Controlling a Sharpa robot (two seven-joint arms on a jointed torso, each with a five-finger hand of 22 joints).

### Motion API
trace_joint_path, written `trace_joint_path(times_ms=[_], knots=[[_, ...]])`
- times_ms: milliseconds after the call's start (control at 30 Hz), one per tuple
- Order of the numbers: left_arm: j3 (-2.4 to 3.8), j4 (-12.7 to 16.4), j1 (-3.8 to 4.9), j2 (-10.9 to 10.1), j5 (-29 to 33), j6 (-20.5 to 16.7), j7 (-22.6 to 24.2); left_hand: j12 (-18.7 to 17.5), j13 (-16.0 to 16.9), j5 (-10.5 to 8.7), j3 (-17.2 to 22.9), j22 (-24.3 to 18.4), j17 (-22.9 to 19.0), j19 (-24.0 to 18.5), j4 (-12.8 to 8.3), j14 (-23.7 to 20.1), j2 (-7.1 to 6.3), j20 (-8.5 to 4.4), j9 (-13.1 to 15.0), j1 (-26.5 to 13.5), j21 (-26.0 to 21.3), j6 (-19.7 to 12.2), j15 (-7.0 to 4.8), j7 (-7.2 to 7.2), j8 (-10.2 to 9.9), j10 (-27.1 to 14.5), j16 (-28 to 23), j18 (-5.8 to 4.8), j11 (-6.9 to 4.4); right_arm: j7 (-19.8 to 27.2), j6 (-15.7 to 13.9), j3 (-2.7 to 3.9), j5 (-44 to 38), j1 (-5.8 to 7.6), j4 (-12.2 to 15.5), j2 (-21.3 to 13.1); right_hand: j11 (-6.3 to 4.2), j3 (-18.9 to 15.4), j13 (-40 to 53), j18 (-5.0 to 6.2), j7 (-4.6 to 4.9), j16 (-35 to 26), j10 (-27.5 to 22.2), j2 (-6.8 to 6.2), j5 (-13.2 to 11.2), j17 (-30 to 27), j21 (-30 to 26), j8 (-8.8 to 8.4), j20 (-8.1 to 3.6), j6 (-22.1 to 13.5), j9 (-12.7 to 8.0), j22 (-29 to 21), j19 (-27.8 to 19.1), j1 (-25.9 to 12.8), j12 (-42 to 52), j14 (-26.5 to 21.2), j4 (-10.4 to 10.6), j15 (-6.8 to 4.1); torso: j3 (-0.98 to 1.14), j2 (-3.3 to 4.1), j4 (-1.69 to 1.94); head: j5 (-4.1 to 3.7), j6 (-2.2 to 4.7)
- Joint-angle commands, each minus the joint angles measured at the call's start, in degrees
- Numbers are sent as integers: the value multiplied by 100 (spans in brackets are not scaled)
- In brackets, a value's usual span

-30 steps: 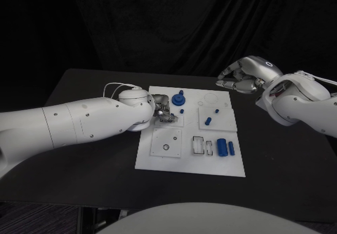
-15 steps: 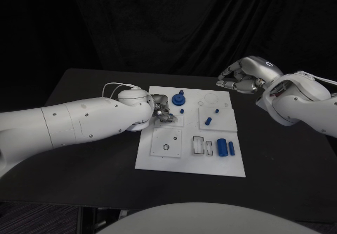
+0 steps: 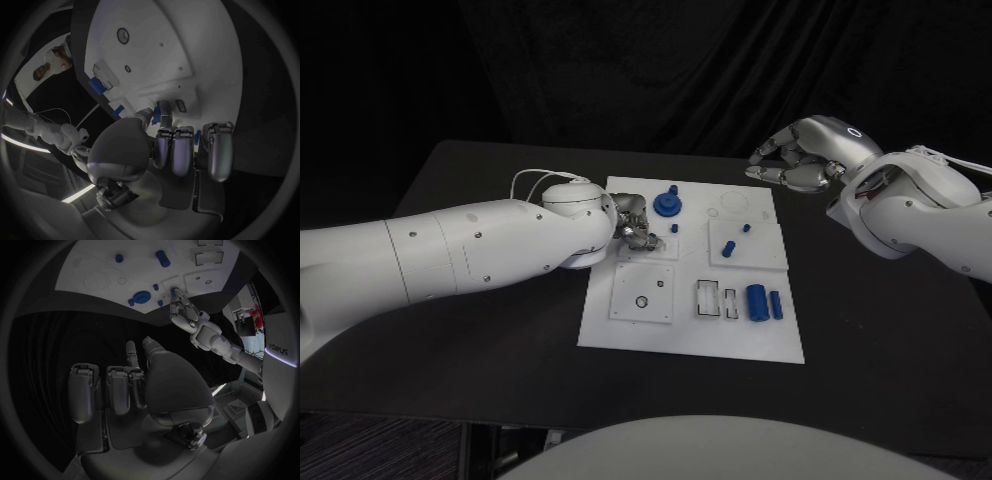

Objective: Assemble the parts on the task board

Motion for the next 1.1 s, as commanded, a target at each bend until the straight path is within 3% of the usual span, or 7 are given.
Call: trace_joint_path(times_ms=[33,233,400,600,700,767,1100], knots=[[3,-2,-15,5,-20,-1,184,-25,1506,53,3,996,1507,121,-17,595,12,8,7,66,-27,-24,23,-18,-39,609,15,24,-1,-143,22,5,-31,-15,2,-7,34,7,1509,15,-4,4,607,2,34,1049,-20,-15,31,27,8,1371,410,79,15,516,-29,41,2,2,-3,3,-1],[3,-14,-15,17,-20,43,217,-25,1506,109,11,993,1507,116,0,595,22,10,12,51,-34,-28,26,-14,-50,609,15,26,2,-156,40,5,-31,-15,5,-10,34,13,1509,14,-5,3,607,7,35,1047,-18,-16,31,31,9,1372,411,94,15,515,-40,41,3,5,-2,-1,-1],[3,-39,-15,37,-20,97,216,-25,1506,294,47,1003,1507,120,23,595,43,14,30,43,-32,-20,29,-16,-68,609,15,24,3,-164,56,5,-31,-15,6,-10,34,19,1509,13,-6,5,607,14,35,1050,-15,-13,30,42,12,1373,412,105,15,516,-51,41,5,1,-3,2,-1],[3,-51,-15,46,-20,167,192,-25,1506,714,159,1014,1507,120,55,595,48,9,79,43,-39,25,21,-31,-81,609,15,25,-9,-168,71,5,-31,-15,4,-9,34,20,1509,14,-6,3,607,16,34,1047,-17,-12,30,46,13,1372,412,109,15,515,-54,41,7,1,-6,9,-1],[3,-54,-15,47,-20,192,188,-25,1506,1199,304,1026,1507,126,57,595,22,-5,124,69,-38,53,8,-46,-85,609,15,24,-23,-171,82,5,-31,-16,3,-8,34,23,1509,15,-7,2,607,19,34,1044,-23,-11,30,51,14,1370,408,113,15,514,-58,40,8,1,-5,6,-1],[3,-52,-15,47,-20,190,191,-25,1506,1352,372,1031,1507,128,51,595,8,-8,141,84,-38,61,5,-51,-86,609,15,23,-28,-172,86,5,-31,-16,3,-9,34,23,1509,15,-7,2,607,19,34,1044,-23,-11,30,51,14,1370,408,113,15,514,-58,40,8,2,-6,2,-1],[3,81,-15,-29,-20,28,190,-25,1506,1422,444,1032,1507,127,22,595,-20,-10,160,116,-43,62,0,-57,-90,609,15,23,-34,-171,110,5,-31,-16,-4,-11,35,29,1509,15,-11,0,607,29,34,1040,-21,-8,30,63,17,1371,409,124,15,514,-68,39,3,2,-3,-9,-1]])
